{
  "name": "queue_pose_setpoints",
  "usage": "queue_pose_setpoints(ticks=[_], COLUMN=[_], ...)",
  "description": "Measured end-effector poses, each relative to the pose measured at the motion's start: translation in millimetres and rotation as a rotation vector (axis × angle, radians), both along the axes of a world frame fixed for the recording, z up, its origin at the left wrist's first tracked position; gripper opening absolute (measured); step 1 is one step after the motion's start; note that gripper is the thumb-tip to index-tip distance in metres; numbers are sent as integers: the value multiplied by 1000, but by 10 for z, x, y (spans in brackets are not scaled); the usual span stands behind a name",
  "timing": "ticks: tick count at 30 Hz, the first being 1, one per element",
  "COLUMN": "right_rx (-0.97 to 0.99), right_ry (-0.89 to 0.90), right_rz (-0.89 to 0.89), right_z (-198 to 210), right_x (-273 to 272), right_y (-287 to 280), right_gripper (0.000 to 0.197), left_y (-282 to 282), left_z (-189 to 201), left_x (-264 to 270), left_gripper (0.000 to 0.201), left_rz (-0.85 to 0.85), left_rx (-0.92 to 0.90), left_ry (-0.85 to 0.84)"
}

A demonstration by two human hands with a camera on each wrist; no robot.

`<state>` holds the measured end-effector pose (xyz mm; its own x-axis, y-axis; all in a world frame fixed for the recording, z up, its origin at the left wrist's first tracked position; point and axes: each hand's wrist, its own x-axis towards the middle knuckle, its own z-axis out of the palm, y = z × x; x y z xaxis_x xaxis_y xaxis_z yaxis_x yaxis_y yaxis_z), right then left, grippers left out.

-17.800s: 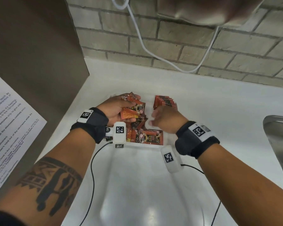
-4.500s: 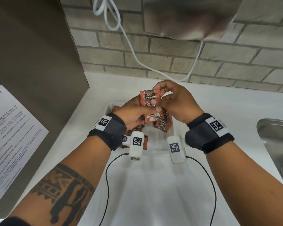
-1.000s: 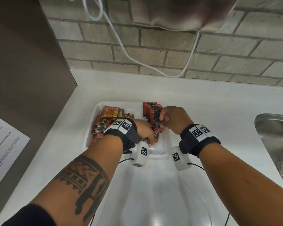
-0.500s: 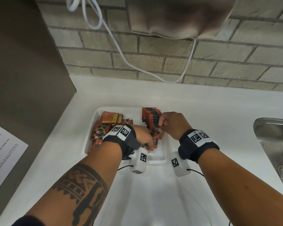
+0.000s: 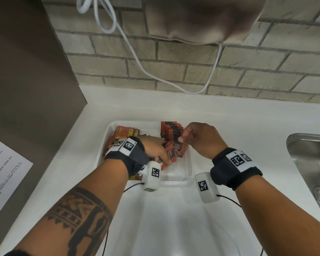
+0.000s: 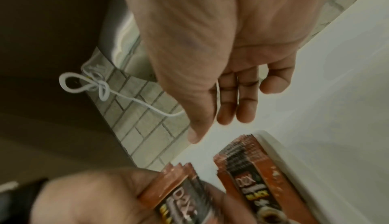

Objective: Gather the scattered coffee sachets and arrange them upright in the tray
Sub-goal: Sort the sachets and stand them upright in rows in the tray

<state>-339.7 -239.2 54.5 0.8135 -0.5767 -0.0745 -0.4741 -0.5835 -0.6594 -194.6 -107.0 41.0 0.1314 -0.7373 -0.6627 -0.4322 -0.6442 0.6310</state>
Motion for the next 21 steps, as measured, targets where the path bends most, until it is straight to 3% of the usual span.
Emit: queue_pose_setpoints(ticks=[4, 9, 15, 21], right_rx=[220, 314, 252, 134], right_ry=[-1, -87, -147, -96], right_rz=[60, 53, 60, 49], right_z=[101, 178, 227, 244], right_x=[-26, 5, 1, -42], right_y=[127, 99, 69, 97], right_gripper=[19, 14, 11, 8], left_y=[141, 203, 259, 284], left_z=[107, 121, 58, 67], left_x=[40, -24, -75, -20], left_gripper=[34, 40, 39, 37], left_rz=[327, 328, 336, 271], left_rx=[-213, -319, -380, -307], left_ry=[401, 538, 377, 259])
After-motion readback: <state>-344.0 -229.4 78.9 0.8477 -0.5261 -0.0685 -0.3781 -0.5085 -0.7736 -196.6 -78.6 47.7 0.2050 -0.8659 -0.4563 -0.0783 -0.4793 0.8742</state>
